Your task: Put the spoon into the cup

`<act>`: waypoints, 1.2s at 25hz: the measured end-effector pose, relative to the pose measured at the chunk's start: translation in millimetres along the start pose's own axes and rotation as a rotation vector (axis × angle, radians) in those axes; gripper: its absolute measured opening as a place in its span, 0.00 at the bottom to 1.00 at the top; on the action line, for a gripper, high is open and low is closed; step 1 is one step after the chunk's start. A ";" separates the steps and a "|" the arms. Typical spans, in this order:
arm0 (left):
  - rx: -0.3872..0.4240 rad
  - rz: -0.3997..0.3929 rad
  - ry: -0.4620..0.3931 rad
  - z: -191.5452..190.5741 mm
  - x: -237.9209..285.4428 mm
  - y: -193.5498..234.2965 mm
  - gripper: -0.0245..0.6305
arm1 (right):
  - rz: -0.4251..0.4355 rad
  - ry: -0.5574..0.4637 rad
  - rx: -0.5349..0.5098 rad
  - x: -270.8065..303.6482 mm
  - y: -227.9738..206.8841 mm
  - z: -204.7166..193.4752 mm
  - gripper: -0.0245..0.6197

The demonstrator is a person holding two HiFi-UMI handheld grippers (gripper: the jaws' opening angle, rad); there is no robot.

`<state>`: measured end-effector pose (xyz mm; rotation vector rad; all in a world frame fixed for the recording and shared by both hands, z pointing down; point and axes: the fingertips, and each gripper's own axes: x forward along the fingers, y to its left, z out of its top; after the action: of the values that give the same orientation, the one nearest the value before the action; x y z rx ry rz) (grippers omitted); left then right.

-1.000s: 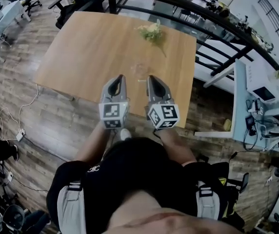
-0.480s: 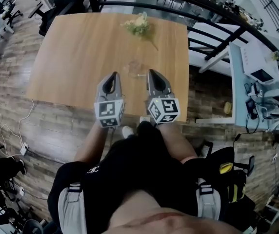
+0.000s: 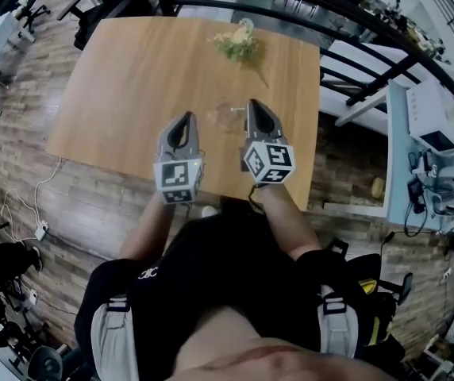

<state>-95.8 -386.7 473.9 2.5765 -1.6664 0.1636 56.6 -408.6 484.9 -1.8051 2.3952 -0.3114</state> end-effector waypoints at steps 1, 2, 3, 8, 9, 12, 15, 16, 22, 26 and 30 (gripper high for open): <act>0.005 0.003 -0.002 2.6 3.2 0.9 0.06 | 0.003 0.006 0.004 8.1 -3.4 -3.1 0.05; 0.013 0.005 -0.003 4.8 6.5 1.6 0.06 | 0.005 0.013 0.009 16.2 -6.8 -7.3 0.05; 0.020 0.008 -0.002 5.7 9.6 2.5 0.06 | 0.006 0.023 0.016 23.9 -10.0 -12.6 0.05; 0.023 0.012 0.023 -3.2 23.2 4.6 0.06 | 0.016 0.070 0.086 57.6 -23.6 -48.9 0.05; 0.022 0.009 0.029 -5.3 25.7 4.2 0.06 | 0.012 0.077 0.096 63.6 -26.7 -56.4 0.05; 0.010 0.003 0.048 -11.1 29.8 5.8 0.06 | -0.046 0.109 0.135 78.3 -39.7 -80.0 0.05; 0.002 0.005 0.054 -14.9 29.3 7.9 0.06 | -0.125 0.158 0.186 85.0 -56.5 -104.6 0.05; 0.001 0.006 0.055 -15.6 29.0 9.0 0.06 | -0.144 0.165 0.206 85.9 -61.2 -110.4 0.05; 0.022 0.014 0.053 -17.2 27.8 9.8 0.06 | -0.185 0.181 0.345 84.5 -75.4 -139.2 0.05; 0.024 0.013 0.056 -18.8 26.7 8.5 0.06 | -0.209 0.195 0.400 80.5 -79.7 -153.3 0.05; 0.023 0.012 0.060 -21.3 25.1 8.5 0.06 | -0.224 0.212 0.398 80.9 -80.1 -159.6 0.06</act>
<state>-94.5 -410.5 498.2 2.5511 -1.6697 0.2602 73.3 -493.5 660.8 -1.9195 2.0527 -0.9713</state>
